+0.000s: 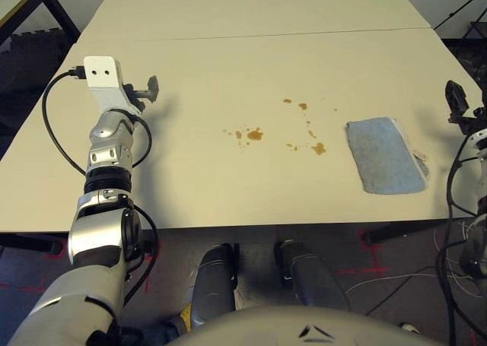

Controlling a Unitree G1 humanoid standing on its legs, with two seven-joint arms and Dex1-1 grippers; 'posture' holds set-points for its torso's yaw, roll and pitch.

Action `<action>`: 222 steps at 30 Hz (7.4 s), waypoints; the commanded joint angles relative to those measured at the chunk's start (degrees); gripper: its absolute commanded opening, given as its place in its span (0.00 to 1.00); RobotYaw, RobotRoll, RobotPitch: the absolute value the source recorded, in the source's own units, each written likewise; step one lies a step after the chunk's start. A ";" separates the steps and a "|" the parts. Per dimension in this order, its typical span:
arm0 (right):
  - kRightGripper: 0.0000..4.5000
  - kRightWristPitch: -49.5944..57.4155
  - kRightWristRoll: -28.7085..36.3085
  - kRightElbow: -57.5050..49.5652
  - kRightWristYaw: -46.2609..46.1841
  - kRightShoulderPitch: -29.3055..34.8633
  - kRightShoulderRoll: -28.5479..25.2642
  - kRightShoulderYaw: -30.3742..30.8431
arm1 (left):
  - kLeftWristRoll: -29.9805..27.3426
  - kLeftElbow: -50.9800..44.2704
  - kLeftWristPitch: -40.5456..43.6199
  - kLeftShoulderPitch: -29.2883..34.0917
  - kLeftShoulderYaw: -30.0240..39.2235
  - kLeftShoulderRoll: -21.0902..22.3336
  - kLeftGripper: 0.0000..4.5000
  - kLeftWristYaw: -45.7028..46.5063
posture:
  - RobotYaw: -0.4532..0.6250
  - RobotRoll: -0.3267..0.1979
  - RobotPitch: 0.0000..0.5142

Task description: Wipe the water off the table with a rag.

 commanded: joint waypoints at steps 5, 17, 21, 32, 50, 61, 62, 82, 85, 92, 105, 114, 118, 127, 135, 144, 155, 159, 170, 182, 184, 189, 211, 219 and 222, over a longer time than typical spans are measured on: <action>0.99 -0.07 0.25 -0.50 -0.36 0.96 -0.89 -0.58 | -0.22 0.73 -0.16 -0.13 -0.01 -0.71 1.00 0.15 | 0.19 0.62 0.32; 0.99 4.30 1.59 -11.77 -3.78 7.05 2.67 -0.46 | -5.75 -1.34 0.66 0.48 -0.32 1.03 1.00 -20.58 | 0.16 0.62 0.34; 0.99 5.81 1.95 -13.76 -4.13 8.28 3.19 -0.60 | -10.62 -9.67 6.21 4.67 -1.66 3.32 1.00 -34.83 | 0.16 0.62 0.33; 0.99 8.09 1.40 -11.54 -4.29 6.27 2.01 0.09 | -13.05 -21.38 15.35 13.24 -8.94 13.44 1.00 -59.98 | 0.20 0.62 0.28; 0.99 53.24 10.31 -36.55 14.32 17.14 -8.55 7.47 | -9.77 -20.16 9.53 12.77 -11.10 13.25 1.00 -60.66 | 0.22 0.62 0.29; 0.99 52.62 6.40 -36.11 15.05 18.34 -6.48 12.05 | -10.14 -21.85 10.49 13.69 -10.96 13.77 1.00 -60.18 | 0.23 0.62 0.30; 0.99 52.16 5.92 -35.67 15.21 18.23 -6.27 12.60 | -10.17 -22.01 10.59 13.76 -10.91 13.89 1.00 -60.19 | 0.23 0.62 0.30; 0.87 48.49 -1.10 -33.03 17.15 17.27 -3.27 20.89 | -10.95 -25.28 12.63 16.27 -9.84 16.37 1.00 -60.06 | 0.28 0.62 0.33; 0.63 48.18 -1.35 -32.29 17.05 16.99 -2.83 20.74 | -10.82 -25.41 12.59 16.56 -9.73 16.62 1.00 -60.07 | 0.28 0.62 0.34; 0.07 47.98 -0.25 -33.19 16.57 16.07 -1.61 18.92 | -10.57 -25.27 12.53 16.53 -9.75 16.71 1.00 -60.03 | 0.28 0.62 0.34; 0.00 56.02 3.16 -43.01 4.85 15.93 3.74 13.18 | -9.84 -23.78 11.39 15.80 -10.50 16.20 1.00 -60.18 | 0.26 0.62 0.34; 0.00 58.03 2.08 -47.20 -1.14 17.14 10.54 17.02 | -9.67 -23.25 10.74 15.35 -10.75 15.87 1.00 -59.90 | 0.27 0.62 0.32; 0.00 58.82 1.81 -48.84 -2.50 16.94 15.32 19.79 | -9.69 -23.23 10.40 15.62 -10.74 15.85 1.00 -59.87 | 0.27 0.62 0.33; 0.00 60.11 0.76 -51.53 -4.38 16.40 22.24 25.62 | -9.90 -23.76 10.43 16.20 -10.70 15.59 1.00 -59.53 | 0.28 0.62 0.33; 0.00 60.70 -1.03 -53.14 -4.29 16.81 24.29 30.68 | -10.13 -24.47 10.54 16.88 -10.55 15.38 1.00 -59.23 | 0.29 0.62 0.32; 0.00 62.36 -1.01 -56.52 -4.27 18.82 25.70 34.10 | -10.28 -25.06 10.65 17.45 -10.65 14.96 1.00 -58.91 | 0.28 0.62 0.33; 0.00 61.84 -0.68 -54.99 -4.76 17.19 20.15 28.08 | -9.76 -23.97 10.04 16.80 -11.35 13.74 1.00 -59.10 | 0.26 0.62 0.33; 0.00 60.16 -0.55 -51.48 -4.66 15.01 15.41 24.04 | -9.62 -23.50 9.89 16.29 -11.60 13.32 1.00 -59.12 | 0.26 0.62 0.33; 0.00 53.51 1.84 -40.06 -8.38 7.06 12.12 14.31 | -9.33 -21.66 9.12 15.10 -11.50 14.07 1.00 -59.89 | 0.26 0.62 0.32; 0.00 43.79 -0.35 -29.38 -14.06 -0.31 16.60 12.65 | -9.53 -22.26 9.25 15.76 -10.92 14.81 1.00 -59.77 | 0.28 0.62 0.32; 0.00 42.34 -1.38 -27.88 -14.16 -1.12 17.52 13.54 | -9.48 -22.19 9.26 15.69 -10.94 14.77 1.00 -59.71 | 0.28 0.62 0.32; 0.00 38.82 -5.10 -22.24 -14.41 -4.69 22.64 17.98 | -9.51 -22.36 9.16 15.85 -10.91 14.52 1.00 -59.48 | 0.28 0.62 0.32; 0.00 39.15 -8.38 -21.04 -8.36 -7.34 32.04 24.95 | -10.55 -26.05 10.20 18.84 -10.25 14.39 1.00 -57.75 | 0.31 0.62 0.30; 0.00 42.18 -6.96 -24.58 -6.26 -8.84 22.22 21.71 | -10.30 -25.22 9.83 18.07 -10.82 13.78 1.00 -57.60 | 0.30 0.62 0.30; 0.00 44.81 -6.18 -28.09 -5.10 -8.02 17.65 20.66 | -10.15 -24.90 9.66 17.86 -11.11 13.41 1.00 -57.62 | 0.29 0.62 0.30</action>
